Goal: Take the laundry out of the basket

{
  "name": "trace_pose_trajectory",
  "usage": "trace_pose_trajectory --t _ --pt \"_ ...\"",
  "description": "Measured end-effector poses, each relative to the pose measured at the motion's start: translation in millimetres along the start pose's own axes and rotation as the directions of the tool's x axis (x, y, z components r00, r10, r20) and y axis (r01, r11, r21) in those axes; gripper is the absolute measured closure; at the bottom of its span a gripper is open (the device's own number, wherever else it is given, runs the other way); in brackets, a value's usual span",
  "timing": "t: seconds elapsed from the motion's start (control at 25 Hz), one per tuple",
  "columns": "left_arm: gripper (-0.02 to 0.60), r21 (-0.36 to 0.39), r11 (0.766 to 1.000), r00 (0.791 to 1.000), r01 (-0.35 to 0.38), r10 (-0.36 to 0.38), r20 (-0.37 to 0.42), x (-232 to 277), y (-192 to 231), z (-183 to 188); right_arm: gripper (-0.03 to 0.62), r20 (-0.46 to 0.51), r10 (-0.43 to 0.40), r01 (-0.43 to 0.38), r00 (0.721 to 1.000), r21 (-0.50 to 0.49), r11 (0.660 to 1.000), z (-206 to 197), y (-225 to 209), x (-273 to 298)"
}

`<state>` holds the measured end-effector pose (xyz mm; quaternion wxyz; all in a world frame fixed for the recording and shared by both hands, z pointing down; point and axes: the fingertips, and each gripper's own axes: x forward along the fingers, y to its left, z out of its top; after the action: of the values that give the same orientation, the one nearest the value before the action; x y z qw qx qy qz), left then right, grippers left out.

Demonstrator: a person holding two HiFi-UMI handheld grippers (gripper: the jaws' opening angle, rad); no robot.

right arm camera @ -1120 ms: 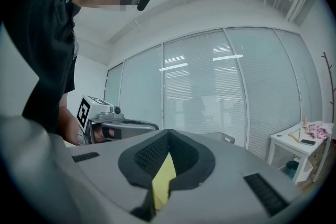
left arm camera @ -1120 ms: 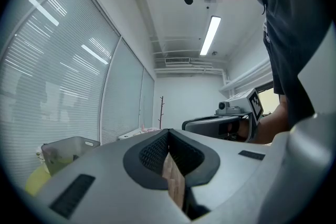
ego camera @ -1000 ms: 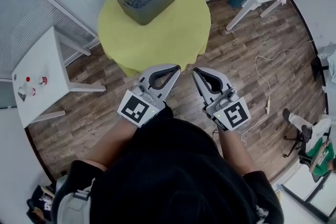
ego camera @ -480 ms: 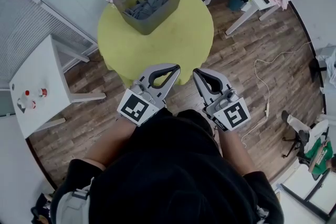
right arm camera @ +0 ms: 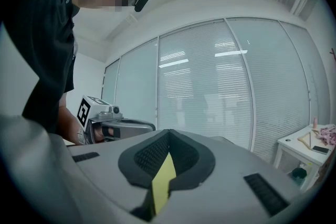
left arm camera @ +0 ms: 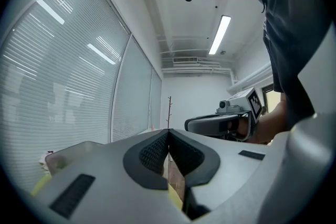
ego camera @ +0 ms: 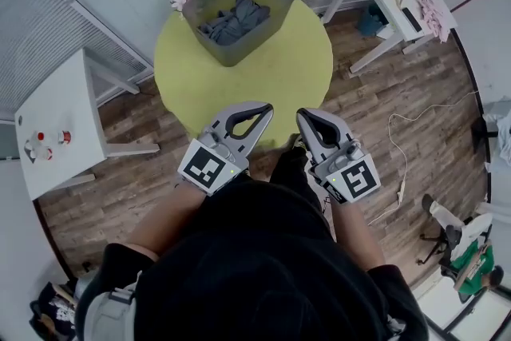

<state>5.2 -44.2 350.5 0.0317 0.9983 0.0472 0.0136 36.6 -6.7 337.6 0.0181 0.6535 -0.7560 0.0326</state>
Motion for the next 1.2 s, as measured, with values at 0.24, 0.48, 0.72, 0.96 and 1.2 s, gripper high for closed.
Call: trace_pose_trajectory --t 0.24,0.48,0.72,0.96,1.2 --pt "0.571 -0.001 0.995 0.995 -0.099 0.099 -0.003 36.6 27.2 1.9 0.571 0.007 0.078 -0.078 0.997 0.001 0.997 0.7 -51.5 19.0" --pt "0.571 -0.013 0.978 0.978 -0.209 0.209 -0.025 84.3 48.2 1.8 0.571 0.004 0.22 -0.22 0.975 0.003 0.975 1.8 -102.7 38.0" --pt "0.571 -0.003 0.948 0.948 -0.317 0.317 -0.031 127.4 63.2 6.4 0.571 -0.001 0.336 -0.336 0.942 -0.005 0.942 2.1 -148.5 48.8" --pt "0.571 0.003 0.904 0.903 -0.428 0.428 -0.038 152.6 74.7 6.5 0.571 -0.013 0.445 -0.445 0.895 0.012 0.895 -3.8 -179.2 57.5" --pt "0.571 0.004 0.852 0.85 -0.524 0.523 -0.063 163.6 83.7 1.2 0.571 -0.011 0.54 -0.539 0.842 0.012 0.842 -7.5 -197.3 66.3"
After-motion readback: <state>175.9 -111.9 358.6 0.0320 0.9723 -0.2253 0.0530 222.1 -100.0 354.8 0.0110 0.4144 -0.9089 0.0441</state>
